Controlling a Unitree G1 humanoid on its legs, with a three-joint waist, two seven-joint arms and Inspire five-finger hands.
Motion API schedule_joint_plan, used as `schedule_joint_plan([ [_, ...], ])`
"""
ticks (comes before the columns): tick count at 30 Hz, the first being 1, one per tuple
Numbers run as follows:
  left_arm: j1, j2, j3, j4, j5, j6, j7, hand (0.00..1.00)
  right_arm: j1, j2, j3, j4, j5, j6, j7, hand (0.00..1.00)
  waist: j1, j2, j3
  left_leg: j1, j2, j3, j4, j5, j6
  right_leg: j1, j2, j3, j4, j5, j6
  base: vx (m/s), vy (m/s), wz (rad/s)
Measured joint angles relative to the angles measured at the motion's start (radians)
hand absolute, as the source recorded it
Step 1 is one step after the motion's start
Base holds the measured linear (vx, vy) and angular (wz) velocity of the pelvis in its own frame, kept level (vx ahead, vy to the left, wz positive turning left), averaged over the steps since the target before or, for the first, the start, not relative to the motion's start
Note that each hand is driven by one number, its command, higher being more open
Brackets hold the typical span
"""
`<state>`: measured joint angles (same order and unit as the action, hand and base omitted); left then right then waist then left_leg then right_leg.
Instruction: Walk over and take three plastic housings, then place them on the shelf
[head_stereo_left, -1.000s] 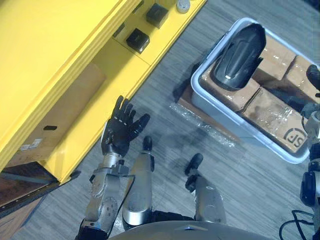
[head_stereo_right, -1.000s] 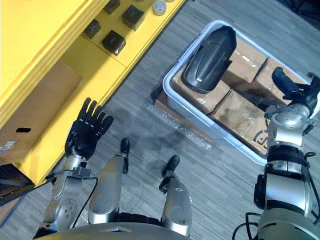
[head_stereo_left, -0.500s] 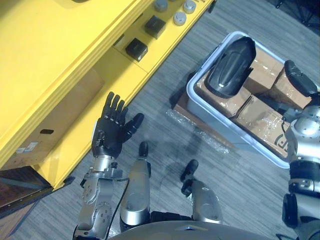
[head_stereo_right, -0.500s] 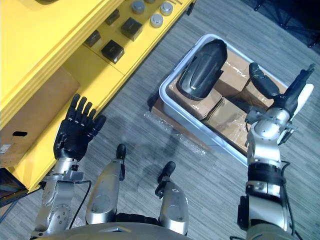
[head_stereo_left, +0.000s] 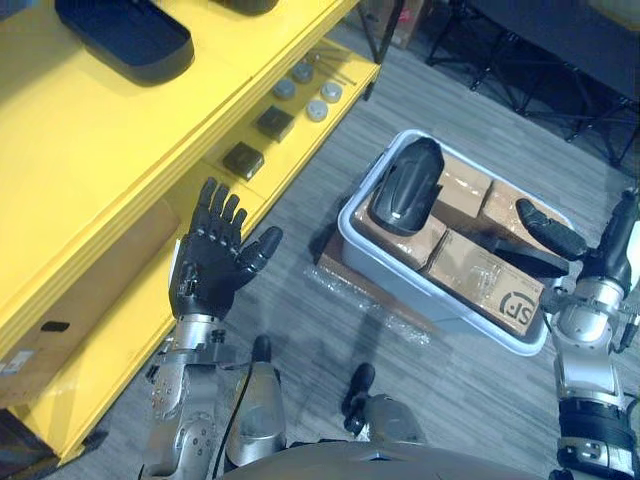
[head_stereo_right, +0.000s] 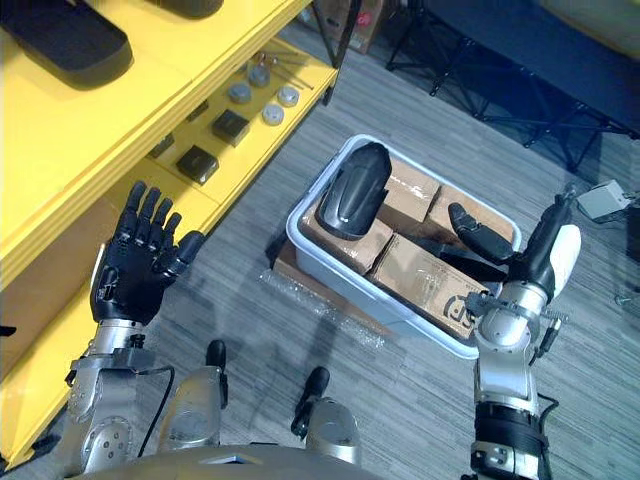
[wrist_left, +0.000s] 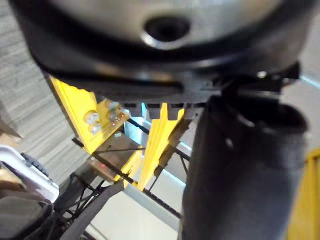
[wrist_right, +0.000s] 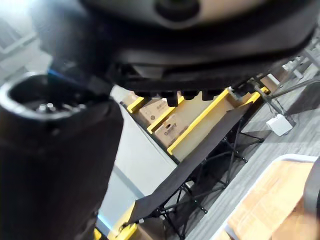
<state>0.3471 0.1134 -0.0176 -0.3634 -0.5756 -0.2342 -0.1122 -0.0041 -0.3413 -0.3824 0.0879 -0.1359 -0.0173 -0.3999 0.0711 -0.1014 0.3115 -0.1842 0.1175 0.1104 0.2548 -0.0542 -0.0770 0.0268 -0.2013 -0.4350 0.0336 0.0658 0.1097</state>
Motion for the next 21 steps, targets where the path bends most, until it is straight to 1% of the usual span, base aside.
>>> schedule_joint_plan([
  [1, -0.001, -0.002, -0.001, -0.002, 0.002, 0.0, 0.0, 1.0, 0.011, 0.011, 0.0, -0.01, 0.017, -0.007, 0.0, 1.0, -0.004, 0.003, -0.002, 0.005, 0.0, 0.002, -0.002, -0.001, 0.0, 0.006, 0.0, 0.001, -0.001, 0.0, 0.0, 0.02, 0.01, -0.1],
  [3, 0.001, -0.014, -0.003, -0.001, 0.035, 0.0, 0.0, 1.0, 0.062, 0.067, -0.001, -0.053, 0.096, -0.045, 0.003, 1.0, -0.024, 0.008, -0.033, 0.021, -0.001, 0.021, -0.021, -0.003, 0.006, 0.01, -0.005, 0.004, -0.003, -0.004, 0.006, 0.0, 0.01, -0.08],
  [4, 0.001, -0.017, -0.003, -0.001, 0.035, 0.0, 0.0, 1.0, 0.079, 0.079, -0.001, -0.066, 0.114, -0.057, 0.004, 1.0, -0.027, 0.011, -0.042, 0.022, -0.001, 0.023, -0.023, -0.003, 0.006, 0.01, -0.005, 0.005, -0.004, -0.005, 0.006, 0.02, 0.012, -0.13],
  [5, -0.001, -0.021, -0.005, -0.001, 0.035, 0.0, 0.001, 1.0, 0.108, 0.102, -0.001, -0.083, 0.132, -0.078, 0.013, 1.0, -0.033, 0.015, -0.052, 0.035, -0.001, 0.033, -0.031, -0.002, 0.006, 0.01, -0.006, 0.014, -0.005, -0.005, 0.006, 0.03, 0.013, -0.15],
  [6, -0.002, -0.023, -0.006, -0.002, 0.035, -0.001, 0.001, 1.0, 0.12, 0.112, -0.001, -0.094, 0.151, -0.084, 0.02, 1.0, -0.034, 0.017, -0.056, 0.039, 0.0, 0.038, -0.034, -0.002, 0.006, 0.01, -0.006, 0.021, -0.005, -0.005, 0.006, 0.03, 0.017, -0.19],
  [7, -0.003, -0.026, -0.007, -0.001, 0.035, -0.001, 0.004, 1.0, 0.141, 0.13, 0.0, -0.109, 0.182, -0.105, 0.034, 1.0, -0.044, 0.023, -0.064, 0.042, 0.0, 0.043, -0.038, 0.0, 0.003, 0.01, -0.006, 0.026, -0.007, -0.005, 0.007, 0.02, 0.014, -0.15],
  [8, -0.004, -0.028, -0.007, -0.001, 0.035, -0.001, 0.005, 1.0, 0.154, 0.145, 0.0, -0.125, 0.197, -0.111, 0.044, 1.0, -0.05, 0.026, -0.069, 0.049, -0.001, 0.048, -0.046, 0.004, 0.001, 0.01, -0.007, 0.029, -0.009, -0.005, 0.007, 0.02, 0.014, -0.17],
  [9, -0.007, -0.028, -0.01, -0.001, 0.035, -0.001, 0.009, 1.0, 0.173, 0.164, 0.001, -0.138, 0.202, -0.129, 0.056, 1.0, -0.056, 0.029, -0.076, 0.056, -0.001, 0.057, -0.058, 0.008, -0.001, 0.009, -0.007, 0.036, -0.015, -0.004, 0.007, 0.02, 0.007, -0.13],
  [11, -0.018, -0.029, -0.018, -0.001, 0.034, -0.001, 0.019, 1.0, 0.212, 0.185, 0.007, -0.158, 0.231, -0.153, 0.076, 1.0, -0.069, 0.034, -0.094, 0.065, -0.002, 0.063, -0.077, 0.016, -0.003, 0.004, -0.006, 0.044, -0.017, -0.004, 0.008, 0.03, 0.001, -0.1],
  [12, -0.025, -0.029, -0.02, -0.001, 0.034, -0.001, 0.021, 1.0, 0.22, 0.192, 0.01, -0.165, 0.243, -0.159, 0.081, 1.0, -0.07, 0.035, -0.095, 0.074, -0.002, 0.069, -0.087, 0.02, -0.004, 0.004, -0.006, 0.051, -0.017, -0.004, 0.008, 0.04, -0.002, -0.18],
  [14, -0.044, -0.036, -0.025, -0.001, 0.034, -0.003, 0.024, 1.0, 0.247, 0.205, 0.036, -0.188, 0.278, -0.191, 0.107, 1.0, -0.078, 0.043, -0.104, 0.091, -0.004, 0.086, -0.115, 0.028, -0.006, 0.0, -0.006, 0.064, -0.018, -0.003, 0.008, 0.02, -0.002, -0.21],
  [15, -0.048, -0.036, -0.03, -0.001, 0.034, -0.003, 0.025, 1.0, 0.258, 0.206, 0.042, -0.196, 0.282, -0.193, 0.11, 1.0, -0.078, 0.044, -0.111, 0.092, -0.005, 0.09, -0.122, 0.031, -0.006, -0.007, -0.006, 0.07, -0.018, -0.003, 0.008, 0.02, 0.0, -0.15],
  [16, -0.055, -0.036, -0.045, -0.001, 0.034, -0.004, 0.027, 1.0, 0.273, 0.209, 0.049, -0.21, 0.288, -0.197, 0.116, 1.0, -0.078, 0.048, -0.116, 0.095, -0.005, 0.095, -0.132, 0.04, 0.0, -0.011, -0.006, 0.077, -0.018, -0.003, 0.007, 0.04, -0.004, -0.14],
  [19, -0.074, -0.037, -0.07, -0.001, 0.034, -0.005, 0.047, 1.0, 0.305, 0.24, 0.073, -0.233, 0.31, -0.231, 0.129, 1.0, -0.087, 0.054, -0.124, 0.123, -0.008, 0.108, -0.17, 0.054, -0.002, -0.01, -0.005, 0.085, -0.019, -0.003, 0.007, 0.03, -0.009, -0.11],
  [21, -0.077, -0.035, -0.085, -0.001, 0.034, -0.006, 0.063, 1.0, 0.313, 0.24, 0.094, -0.252, 0.345, -0.258, 0.139, 1.0, -0.103, 0.06, -0.128, 0.139, -0.013, 0.118, -0.196, 0.065, -0.001, -0.013, -0.007, 0.093, -0.02, -0.003, 0.007, 0.01, 0.005, -0.11],
])
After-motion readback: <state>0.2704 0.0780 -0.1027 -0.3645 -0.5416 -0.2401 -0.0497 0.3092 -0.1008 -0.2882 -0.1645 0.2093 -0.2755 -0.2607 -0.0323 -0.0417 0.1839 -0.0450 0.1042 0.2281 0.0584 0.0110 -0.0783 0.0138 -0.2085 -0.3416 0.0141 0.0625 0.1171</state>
